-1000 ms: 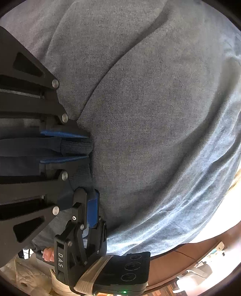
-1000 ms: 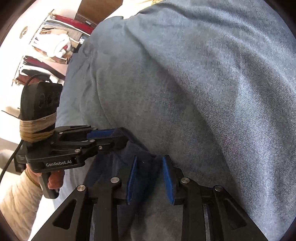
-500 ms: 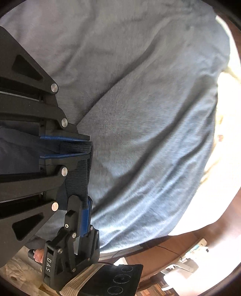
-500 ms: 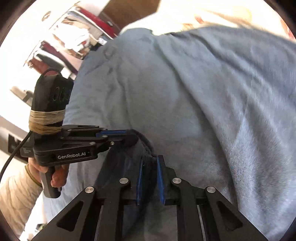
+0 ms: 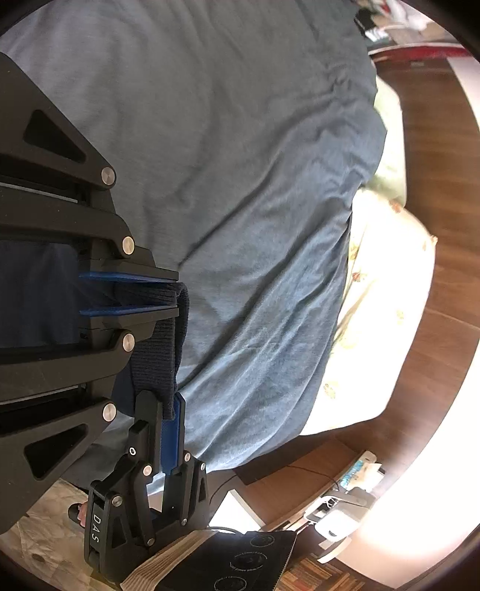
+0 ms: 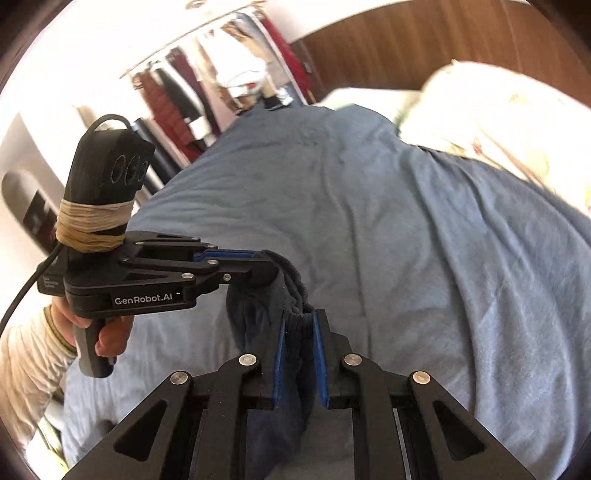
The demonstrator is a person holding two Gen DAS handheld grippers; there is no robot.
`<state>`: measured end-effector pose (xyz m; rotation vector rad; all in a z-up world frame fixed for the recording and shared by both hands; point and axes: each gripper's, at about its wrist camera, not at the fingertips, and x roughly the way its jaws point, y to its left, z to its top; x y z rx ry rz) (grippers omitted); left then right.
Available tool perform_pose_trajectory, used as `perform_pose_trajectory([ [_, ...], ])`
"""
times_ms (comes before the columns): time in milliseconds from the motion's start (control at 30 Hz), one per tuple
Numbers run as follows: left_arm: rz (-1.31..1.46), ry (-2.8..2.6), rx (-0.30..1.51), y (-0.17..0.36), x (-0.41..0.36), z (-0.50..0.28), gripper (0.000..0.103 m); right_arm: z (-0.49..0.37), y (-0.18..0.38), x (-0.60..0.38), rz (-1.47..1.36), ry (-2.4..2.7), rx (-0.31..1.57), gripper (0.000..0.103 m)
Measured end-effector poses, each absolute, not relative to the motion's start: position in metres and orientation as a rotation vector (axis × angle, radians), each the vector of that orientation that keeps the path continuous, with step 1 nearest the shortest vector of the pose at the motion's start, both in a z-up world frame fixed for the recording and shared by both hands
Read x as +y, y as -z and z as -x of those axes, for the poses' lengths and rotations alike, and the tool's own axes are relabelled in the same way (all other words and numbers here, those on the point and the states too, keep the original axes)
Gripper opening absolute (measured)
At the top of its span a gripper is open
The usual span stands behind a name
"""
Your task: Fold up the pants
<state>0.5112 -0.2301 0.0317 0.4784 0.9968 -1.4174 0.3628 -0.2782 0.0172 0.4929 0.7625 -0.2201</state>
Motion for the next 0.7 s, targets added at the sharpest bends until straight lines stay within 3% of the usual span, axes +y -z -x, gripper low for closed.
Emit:
perform_pose_trajectory([
  [400, -0.377, 1.276, 0.955, -0.052, -0.082, -0.498, 0.012, -0.362, -0.049, -0.156, -0.363, 0.066, 0.772, 0.015],
  [700, -0.301, 1.182, 0.970, -0.037, 0.018, -0.485, 0.012, -0.360, -0.052, -0.064, -0.246, -0.072, 0.826, 0.015],
])
